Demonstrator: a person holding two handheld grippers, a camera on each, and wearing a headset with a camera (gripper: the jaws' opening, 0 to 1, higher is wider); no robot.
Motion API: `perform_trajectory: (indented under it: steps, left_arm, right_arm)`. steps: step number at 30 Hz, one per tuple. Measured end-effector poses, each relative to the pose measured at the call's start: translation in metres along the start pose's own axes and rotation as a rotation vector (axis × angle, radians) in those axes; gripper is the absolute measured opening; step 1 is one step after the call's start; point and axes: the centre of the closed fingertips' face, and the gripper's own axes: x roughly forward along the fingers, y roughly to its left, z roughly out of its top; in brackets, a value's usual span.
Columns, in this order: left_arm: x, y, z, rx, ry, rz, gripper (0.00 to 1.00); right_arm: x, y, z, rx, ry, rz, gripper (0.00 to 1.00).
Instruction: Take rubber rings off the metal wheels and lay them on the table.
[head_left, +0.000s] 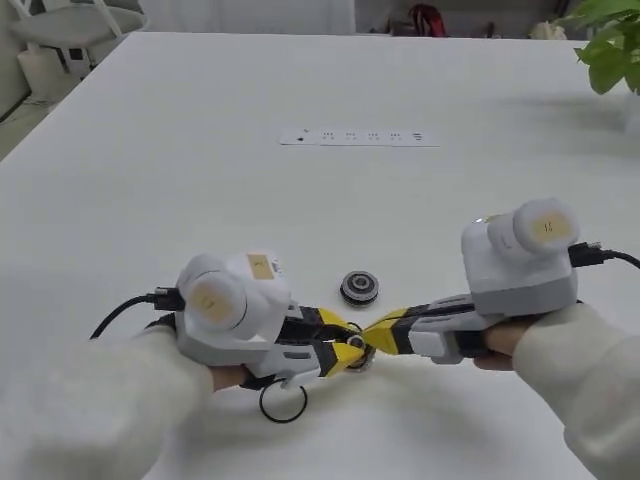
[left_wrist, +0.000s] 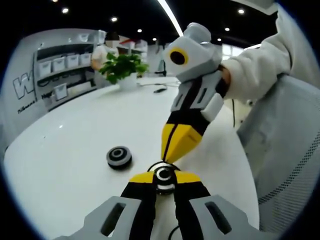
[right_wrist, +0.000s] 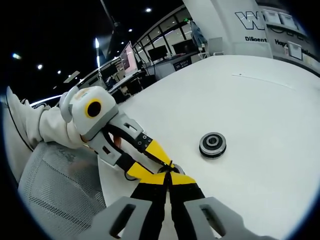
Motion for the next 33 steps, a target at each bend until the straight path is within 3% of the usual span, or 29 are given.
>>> perform_trajectory:
  steps: [6,15,19,33]
  left_arm:
    - [0.0,0.0,0.0,-0.008,0.002,0.006,0.14]
    - [-0.003,0.001,-0.001,0.011,0.053,0.009,0.15]
    - [-0.007,0.0,0.003,0.018,0.051,0.001,0.17]
    - [-0.03,0.009,0.015,0.057,0.049,0.027,0.35]
  right_arm:
    - [0.0,-0.001,-0.003,0.009,0.005,-0.008,0.0]
    - [0.0,-0.002,-0.004,0.018,0.011,-0.008,0.0]
    - [-0.001,-0.002,-0.005,0.02,0.012,-0.009,0.0]
    - [-0.004,-0.004,-0.005,0.032,0.006,-0.016,0.0]
